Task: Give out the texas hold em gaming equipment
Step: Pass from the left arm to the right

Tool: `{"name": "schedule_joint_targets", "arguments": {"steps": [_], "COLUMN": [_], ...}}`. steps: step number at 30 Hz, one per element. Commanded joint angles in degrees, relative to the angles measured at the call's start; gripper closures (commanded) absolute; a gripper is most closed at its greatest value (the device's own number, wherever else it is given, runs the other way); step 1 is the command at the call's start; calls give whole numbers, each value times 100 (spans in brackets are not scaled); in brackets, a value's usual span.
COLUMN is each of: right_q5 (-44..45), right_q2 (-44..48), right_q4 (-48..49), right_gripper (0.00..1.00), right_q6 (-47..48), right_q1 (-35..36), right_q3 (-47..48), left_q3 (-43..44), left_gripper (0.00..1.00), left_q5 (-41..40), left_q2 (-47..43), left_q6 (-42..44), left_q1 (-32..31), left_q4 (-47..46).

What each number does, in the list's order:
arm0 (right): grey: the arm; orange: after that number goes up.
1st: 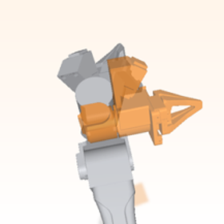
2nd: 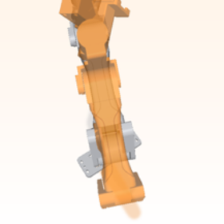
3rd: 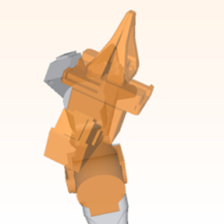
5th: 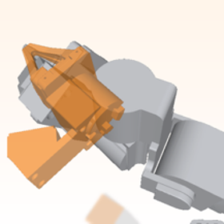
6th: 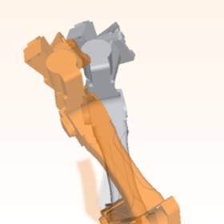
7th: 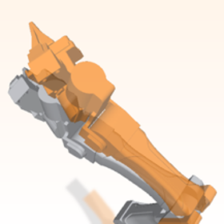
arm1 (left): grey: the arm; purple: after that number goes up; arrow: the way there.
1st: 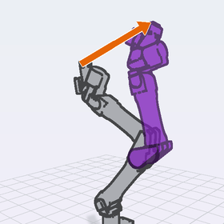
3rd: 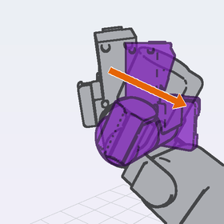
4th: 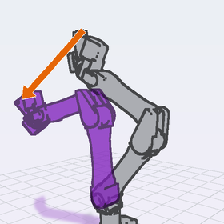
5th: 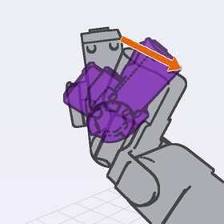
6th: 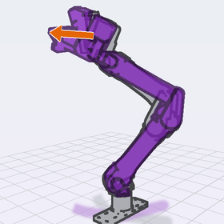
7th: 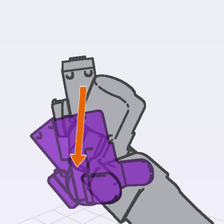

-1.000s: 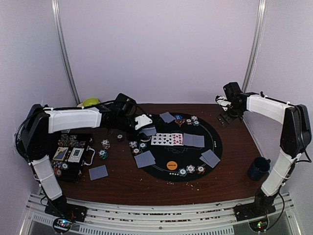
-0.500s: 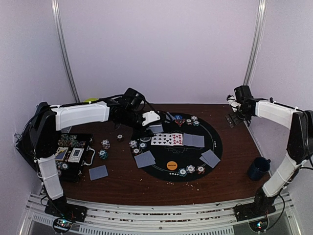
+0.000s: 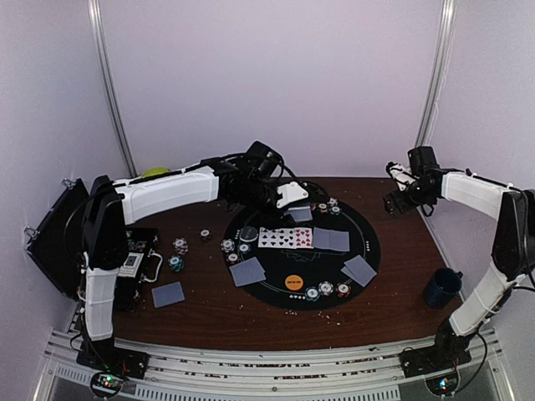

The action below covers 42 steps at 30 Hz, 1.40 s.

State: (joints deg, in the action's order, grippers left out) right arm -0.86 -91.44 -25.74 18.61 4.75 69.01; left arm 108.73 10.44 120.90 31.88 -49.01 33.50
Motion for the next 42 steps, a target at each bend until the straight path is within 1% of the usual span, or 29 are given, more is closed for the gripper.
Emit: {"name": "schedule_joint_targets", "arguments": {"steps": [1, 4, 6, 10, 12, 15, 20, 22, 26, 31, 36, 39, 42], "right_q5": [-3021, -4874, -5875, -6907, -7188, -7228, -7320, -7313, -6999, -6940, -7040, -7089, -7328], "right_q2": [353, 239, 26, -248, -330, -329, -229, -241, -267, -406, -509, -611, -763], "right_q4": [-339, -684, -836, -822, -774, -264, 1388, 1872, 1993, 2017, 1975, 1974, 1977], "right_gripper": [0, 0, 0, 0, 0, 1, 2, 4, 4, 5, 5, 7, 11], "right_q6": [-96, -110, -144, -242, -311, -870, -2481, -2956, -3016, -3019, -2951, -2925, -2923], "right_q1": [-27, -27, 5, 206, 368, 724, 1134, 1210, 1238, 1285, 1368, 1372, 1395], "right_q3": [283, 610, 739, 806, 782, 593, 81, 11, -27, -85, -96, -128, -126], "left_q3": [427, 479, 458, 311, 278, 265, 215, 176, 134, 158, 195, 180, 185], "left_gripper": [44, 44, 44, 44, 44, 44, 44, 44, 44, 44, 44, 44, 44], "left_q5": [-10, -102, -133, -301, -327, -405, -474, -513, -547, -539, -512, -544, -545], "left_q2": [49, -9, -50, -125, -143, -184, -233, -234, -242, -244, -293, -320, -331], "left_q6": [-446, -575, -647, -709, -718, -728, -699, -687, -690, -737, -816, -844, -841], "left_q1": [-91, -176, -223, -352, -391, -447, -565, -639, -711, -720, -724, -724, -724], "left_q4": [54, 80, 79, 10, 8, 4, 8, 8, 8, 7, 0, -14, -19]}}
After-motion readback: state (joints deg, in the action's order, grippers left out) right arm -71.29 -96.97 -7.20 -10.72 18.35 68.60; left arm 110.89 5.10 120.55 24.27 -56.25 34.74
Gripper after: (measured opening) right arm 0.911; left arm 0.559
